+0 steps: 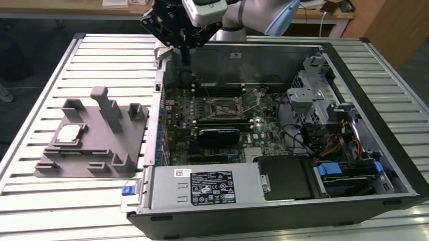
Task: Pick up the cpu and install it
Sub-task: 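Reach for the cpu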
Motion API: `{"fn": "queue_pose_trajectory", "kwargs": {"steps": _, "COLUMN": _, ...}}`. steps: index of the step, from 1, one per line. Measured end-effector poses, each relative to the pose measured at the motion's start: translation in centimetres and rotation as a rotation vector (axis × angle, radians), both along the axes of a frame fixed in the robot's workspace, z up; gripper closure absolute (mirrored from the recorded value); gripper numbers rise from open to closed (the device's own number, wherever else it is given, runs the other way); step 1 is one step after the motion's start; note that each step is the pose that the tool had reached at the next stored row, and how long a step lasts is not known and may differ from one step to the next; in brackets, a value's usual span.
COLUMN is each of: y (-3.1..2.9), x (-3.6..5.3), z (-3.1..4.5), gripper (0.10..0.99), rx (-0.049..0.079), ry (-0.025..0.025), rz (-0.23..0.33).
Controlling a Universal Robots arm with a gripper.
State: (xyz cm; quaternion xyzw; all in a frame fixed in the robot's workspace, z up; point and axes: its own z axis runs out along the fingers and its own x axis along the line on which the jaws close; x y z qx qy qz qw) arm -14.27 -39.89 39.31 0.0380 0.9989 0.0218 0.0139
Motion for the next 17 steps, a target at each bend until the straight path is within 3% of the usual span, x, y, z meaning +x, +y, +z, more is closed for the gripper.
{"fn": "queue_pose_trajectory", "kwargs": {"steps": 17, "y": 0.0, "x": -3.87, "z": -0.29, "gripper": 0.98, "rx": 0.0, "ry": -0.0022, "rz": -0.003}}
